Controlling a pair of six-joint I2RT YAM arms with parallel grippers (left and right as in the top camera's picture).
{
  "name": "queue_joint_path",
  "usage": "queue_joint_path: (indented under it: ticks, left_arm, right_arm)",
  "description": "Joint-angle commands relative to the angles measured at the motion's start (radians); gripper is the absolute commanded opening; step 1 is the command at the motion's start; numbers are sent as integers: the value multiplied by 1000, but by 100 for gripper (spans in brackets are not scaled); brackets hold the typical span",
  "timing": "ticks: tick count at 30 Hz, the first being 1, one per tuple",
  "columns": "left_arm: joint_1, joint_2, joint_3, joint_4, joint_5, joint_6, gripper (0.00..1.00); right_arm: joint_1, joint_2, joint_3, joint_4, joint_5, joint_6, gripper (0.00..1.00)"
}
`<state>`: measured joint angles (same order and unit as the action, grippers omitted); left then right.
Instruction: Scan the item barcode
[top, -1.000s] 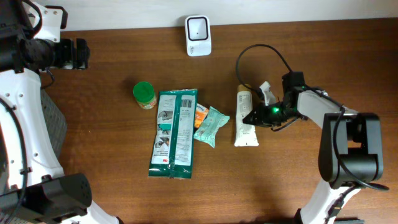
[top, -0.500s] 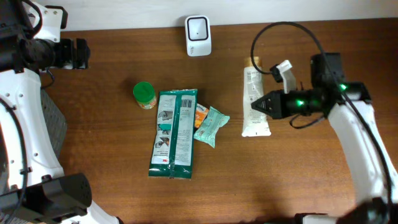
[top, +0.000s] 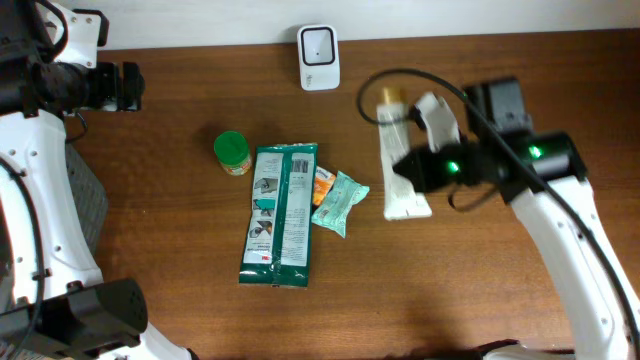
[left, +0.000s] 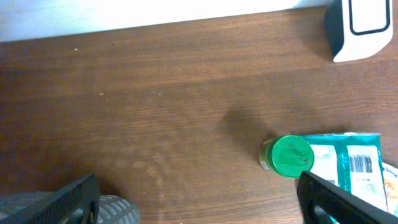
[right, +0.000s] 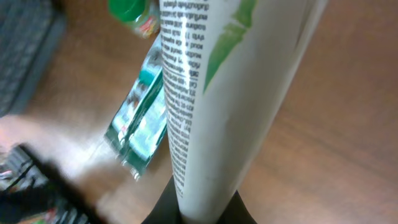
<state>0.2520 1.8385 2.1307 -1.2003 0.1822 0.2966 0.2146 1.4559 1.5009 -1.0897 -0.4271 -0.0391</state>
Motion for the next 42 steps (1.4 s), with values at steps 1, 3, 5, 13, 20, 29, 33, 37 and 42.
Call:
queue_joint_path:
  ticks: [1,3,5,13,20,29,33,37,42]
  left_arm:
    - [2,-10,6,1,4,15,99]
    - [2,-10,6,1,4,15,99]
    - [2,-10,6,1,4,15,99]
    - [2,-10,6,1,4,15,99]
    - [2,-10,6,1,4,15,99]
    - [2,-10,6,1,4,15,99]
    - [2,-10,6,2,4,15,99]
    - [2,-10,6,2,4,16,99]
    - [2,-10,6,1,4,15,99]
  right_arm:
    - [89,175,268,-8,268,10,4]
    - [145,338,413,25,479,-8,4]
    - [176,435,455,124,678,-8,4]
    - [233,746,455,702,1032,-321,4]
    - [245,906,455,1027,1075,-632,4]
    - [245,987,454,1113,1150,-757,4]
    - [245,987,455,1158,1166,-757,4]
    - [259,986,455,1159,1165,-757,4]
    - [285,941,455,1164,1164,-660,4]
